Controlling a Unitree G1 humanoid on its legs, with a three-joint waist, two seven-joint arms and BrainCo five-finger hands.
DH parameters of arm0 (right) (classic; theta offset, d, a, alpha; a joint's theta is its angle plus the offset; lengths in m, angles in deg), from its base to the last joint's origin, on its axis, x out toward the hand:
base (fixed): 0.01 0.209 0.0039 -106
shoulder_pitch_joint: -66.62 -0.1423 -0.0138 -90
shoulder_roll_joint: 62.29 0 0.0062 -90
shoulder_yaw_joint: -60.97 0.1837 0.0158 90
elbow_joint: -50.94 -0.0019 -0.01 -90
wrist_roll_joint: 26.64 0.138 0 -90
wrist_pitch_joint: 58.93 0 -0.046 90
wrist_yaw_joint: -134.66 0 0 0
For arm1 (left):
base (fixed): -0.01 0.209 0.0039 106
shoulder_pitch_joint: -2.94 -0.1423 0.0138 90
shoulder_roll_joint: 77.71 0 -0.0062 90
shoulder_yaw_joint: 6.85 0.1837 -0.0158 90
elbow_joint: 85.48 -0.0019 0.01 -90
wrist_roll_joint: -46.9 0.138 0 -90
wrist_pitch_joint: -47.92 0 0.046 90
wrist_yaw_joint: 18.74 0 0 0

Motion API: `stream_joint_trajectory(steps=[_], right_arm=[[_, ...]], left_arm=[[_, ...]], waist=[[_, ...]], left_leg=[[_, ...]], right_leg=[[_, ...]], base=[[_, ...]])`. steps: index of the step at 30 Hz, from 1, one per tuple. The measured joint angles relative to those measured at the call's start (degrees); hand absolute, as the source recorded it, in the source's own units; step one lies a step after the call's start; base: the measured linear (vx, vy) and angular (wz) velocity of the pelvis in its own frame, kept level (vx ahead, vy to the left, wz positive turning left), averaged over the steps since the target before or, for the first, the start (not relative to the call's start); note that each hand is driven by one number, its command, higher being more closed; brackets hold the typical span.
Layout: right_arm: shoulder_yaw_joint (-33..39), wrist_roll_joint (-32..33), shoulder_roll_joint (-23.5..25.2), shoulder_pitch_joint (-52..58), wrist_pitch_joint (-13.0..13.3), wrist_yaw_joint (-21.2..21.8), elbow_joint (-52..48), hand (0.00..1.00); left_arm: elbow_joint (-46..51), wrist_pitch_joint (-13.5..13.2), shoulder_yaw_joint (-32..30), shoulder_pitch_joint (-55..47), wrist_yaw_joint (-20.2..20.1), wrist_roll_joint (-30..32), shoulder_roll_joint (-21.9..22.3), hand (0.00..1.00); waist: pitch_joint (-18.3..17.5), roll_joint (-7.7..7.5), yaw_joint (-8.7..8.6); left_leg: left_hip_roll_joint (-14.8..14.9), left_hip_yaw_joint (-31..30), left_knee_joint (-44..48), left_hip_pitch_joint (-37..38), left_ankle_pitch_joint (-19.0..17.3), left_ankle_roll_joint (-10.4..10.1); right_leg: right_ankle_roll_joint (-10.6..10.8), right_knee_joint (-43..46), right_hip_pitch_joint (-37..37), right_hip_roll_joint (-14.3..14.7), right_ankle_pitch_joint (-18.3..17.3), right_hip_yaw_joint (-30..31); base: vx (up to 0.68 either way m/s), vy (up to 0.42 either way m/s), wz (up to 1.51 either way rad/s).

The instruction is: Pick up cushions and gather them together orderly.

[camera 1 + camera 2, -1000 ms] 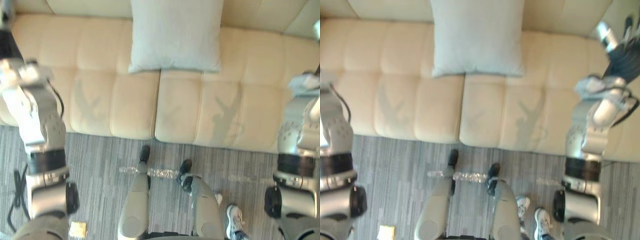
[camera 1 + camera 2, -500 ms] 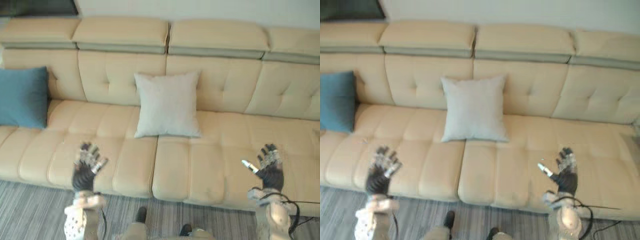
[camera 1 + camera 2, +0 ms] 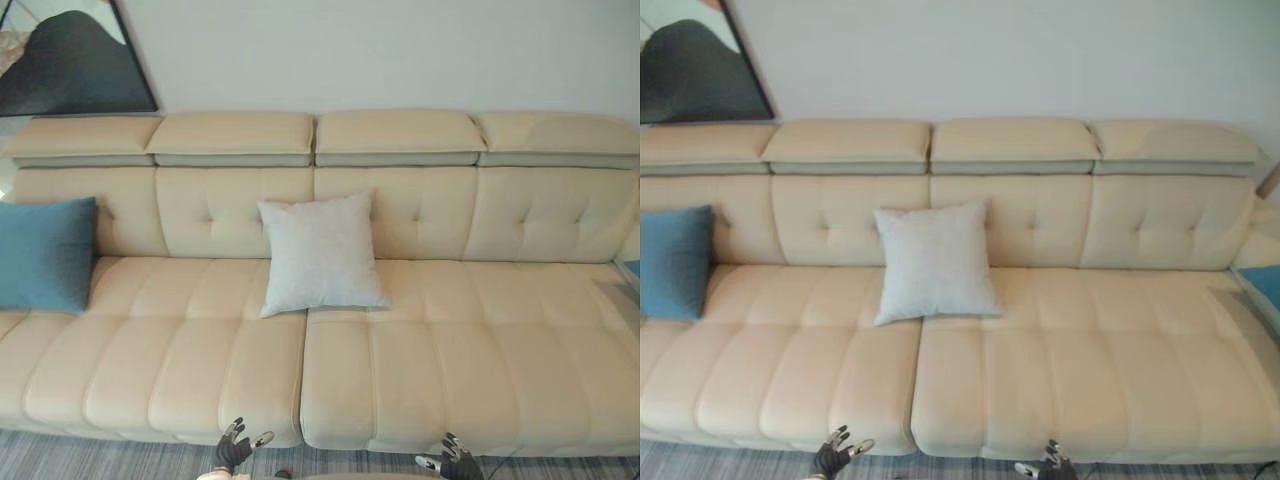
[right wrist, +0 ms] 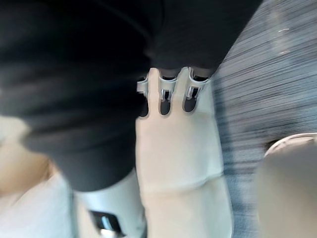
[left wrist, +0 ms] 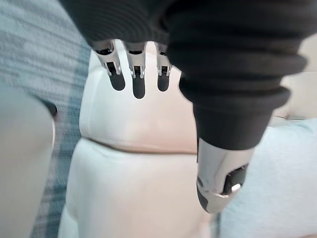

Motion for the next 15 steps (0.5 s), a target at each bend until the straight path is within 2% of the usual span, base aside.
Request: stream_joint_trajectory(steps=[5, 9, 13, 15], right_arm=[[-0.05, -0.02, 0.04, -1.81, -0.85, -0.87, 4.16, 0.0], [-0.46, -0.03, 0.02, -5.27, -1.21, -1.23, 5.79, 0.0], [-2.22, 0.0, 1.02, -10.39, -1.75, -1.95, 5.74, 0.0], [-2.94, 0.03, 2.07, -12.55, -1.88, -2.16, 5.02, 0.0]], left_arm=[[-2.8, 0.15, -0.33, 1.34, 1.17, 0.32, -1.65, 0.0], [-5.16, 0.89, -0.33, 1.63, 2.21, 0.57, -2.49, 0.0], [-5.37, 1.06, -0.2, 3.96, 2.24, 1.42, -3.67, 0.0], [-5.41, 1.28, -0.08, 5.6, 2.41, 1.44, -4.35, 0.0]], waist=[[0.84, -1.04, -0.15], [1.84, -1.67, 0.16], [5.88, -2.58, 0.55], [7.21, -3.32, 0.67]], left_leg=[[-0.13, 0.34, -0.58, 0.73, 0.03, 0.02], [0.0, 3.7, -0.65, -0.52, -0.27, 0.37], [-0.2, 6.88, 5.5, -4.87, -3.34, 1.09], [0.07, 8.38, 9.9, -8.48, -5.05, 1.74]], right_leg=[[0.11, -0.8, 0.5, 0.13, 0.32, 0.64], [0.42, -0.61, -3.19, 0.07, 1.13, 4.63], [0.95, 2.19, -7.99, -0.2, 2.07, 8.96], [2.04, 4.83, -11.43, -0.28, 2.77, 10.34]], base=[[0.01, 0.011, -0.06], [-0.01, 0.041, -0.43], [-0.04, 0.055, -0.57], [-0.06, 0.077, -0.48]])
